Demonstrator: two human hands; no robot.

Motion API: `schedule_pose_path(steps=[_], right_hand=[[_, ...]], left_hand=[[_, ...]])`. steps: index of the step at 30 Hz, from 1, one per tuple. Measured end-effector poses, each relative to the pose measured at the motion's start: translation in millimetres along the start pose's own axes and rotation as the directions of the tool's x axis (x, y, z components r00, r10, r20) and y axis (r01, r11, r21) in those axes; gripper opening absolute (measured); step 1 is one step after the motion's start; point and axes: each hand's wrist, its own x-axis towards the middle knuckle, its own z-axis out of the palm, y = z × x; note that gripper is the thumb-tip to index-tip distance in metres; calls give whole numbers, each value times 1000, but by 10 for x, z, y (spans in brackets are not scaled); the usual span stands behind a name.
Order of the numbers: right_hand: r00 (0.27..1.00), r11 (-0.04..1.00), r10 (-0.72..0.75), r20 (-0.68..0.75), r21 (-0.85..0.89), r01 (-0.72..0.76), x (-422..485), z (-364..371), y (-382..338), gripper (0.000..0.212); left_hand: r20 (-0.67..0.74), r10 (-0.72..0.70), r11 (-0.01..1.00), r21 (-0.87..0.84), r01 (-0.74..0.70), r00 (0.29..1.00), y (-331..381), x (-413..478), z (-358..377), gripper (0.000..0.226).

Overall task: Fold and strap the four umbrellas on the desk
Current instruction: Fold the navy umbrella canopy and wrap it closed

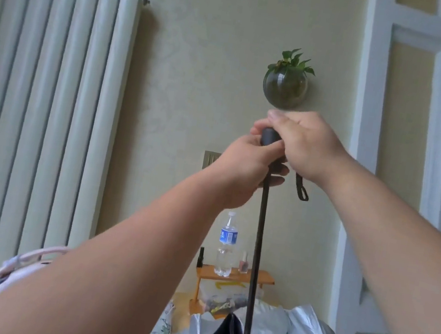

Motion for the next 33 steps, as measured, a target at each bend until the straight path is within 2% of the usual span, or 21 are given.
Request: schedule_pose_path(steps=[4,8,12,18,22,27,30,33], right_hand=[[999,997,52,-16,62,-51,-32,-4,112,42],[975,993,113,192,24,-120,-337,188,566,41],[928,963,248,279,34,-268,-927,559,1186,37],[904,968,250,346,-63,-244,-1768,928,1748,42],[919,986,162,360,-23,-165,-1972,1083,1769,45],[936,990,129,327,15,-141,-2119,1153,1706,46],[945,988,143,293,14,-154,-2157,1107,1677,45],[932,978,199,302,7,-211,-2117,1055,1617,40]], left_hand=[[23,-1,978,209,-3,1000,-93,79,-5,30],[48,-113,917,390,85,992,-652,-51,12,43],[95,-225,895,414,167,970,-1459,-359,27,43],[149,-313,832,520,195,938,-2188,-868,129,31],[154,-295,807,569,159,943,-2265,-1055,59,39],[182,-304,800,581,147,935,-2249,-1200,37,54],[214,-307,798,589,129,927,-2195,-1170,57,40],[197,-385,721,674,161,902,-2160,-1092,5,33]])
